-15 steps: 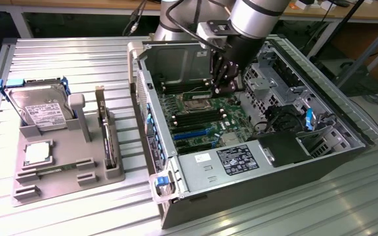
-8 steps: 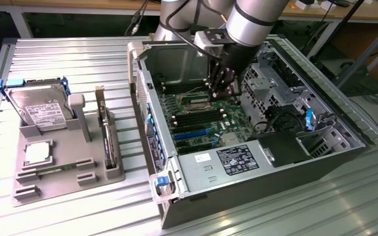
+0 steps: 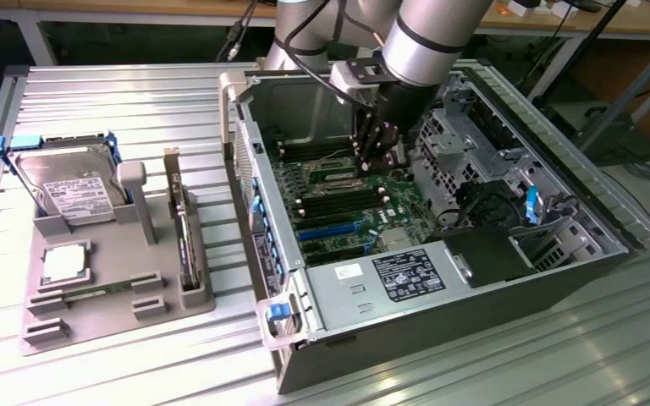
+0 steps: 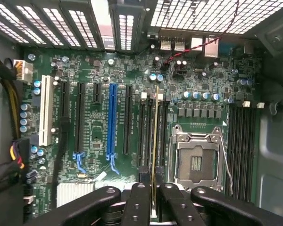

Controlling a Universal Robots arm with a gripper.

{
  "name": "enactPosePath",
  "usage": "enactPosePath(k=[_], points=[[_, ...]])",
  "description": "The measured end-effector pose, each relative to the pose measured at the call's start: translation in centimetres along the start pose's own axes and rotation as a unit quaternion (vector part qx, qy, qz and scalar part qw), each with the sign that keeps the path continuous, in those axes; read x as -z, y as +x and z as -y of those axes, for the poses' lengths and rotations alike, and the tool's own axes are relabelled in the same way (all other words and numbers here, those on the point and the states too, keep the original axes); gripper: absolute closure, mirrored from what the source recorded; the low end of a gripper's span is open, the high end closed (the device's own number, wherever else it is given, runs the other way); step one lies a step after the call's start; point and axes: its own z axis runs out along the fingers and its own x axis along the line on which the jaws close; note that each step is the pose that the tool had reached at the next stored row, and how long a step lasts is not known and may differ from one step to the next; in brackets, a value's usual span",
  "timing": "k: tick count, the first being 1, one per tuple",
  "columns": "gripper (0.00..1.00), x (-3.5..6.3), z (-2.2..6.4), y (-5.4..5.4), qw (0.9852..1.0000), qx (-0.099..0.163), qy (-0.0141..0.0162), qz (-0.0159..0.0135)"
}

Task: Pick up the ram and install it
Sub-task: 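Insert the ram into the slot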

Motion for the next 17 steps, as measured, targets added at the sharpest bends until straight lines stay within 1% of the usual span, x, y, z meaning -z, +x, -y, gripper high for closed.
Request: enactPosePath(k=[3,5,6,15,16,17], points=[[0.86,-0.64,0.07,-0.3,0.9999,0.01,-0.0007,-0.0006],[0.86,-1.07,0.11,-0.3,0.9999,0.012,-0.001,-0.0009],[0.86,-1.43,0.13,-0.3,0.9999,0.012,-0.001,-0.0008],[0.86,-3.4,0.25,-0.2,1.0,0.009,-0.0007,-0.0006],[0.86,-3.63,0.27,-0.1,1.0,0.007,-0.0006,-0.0004],[0.86,-4.11,0.3,-0.1,1.0,0.001,-0.0001,0.0]])
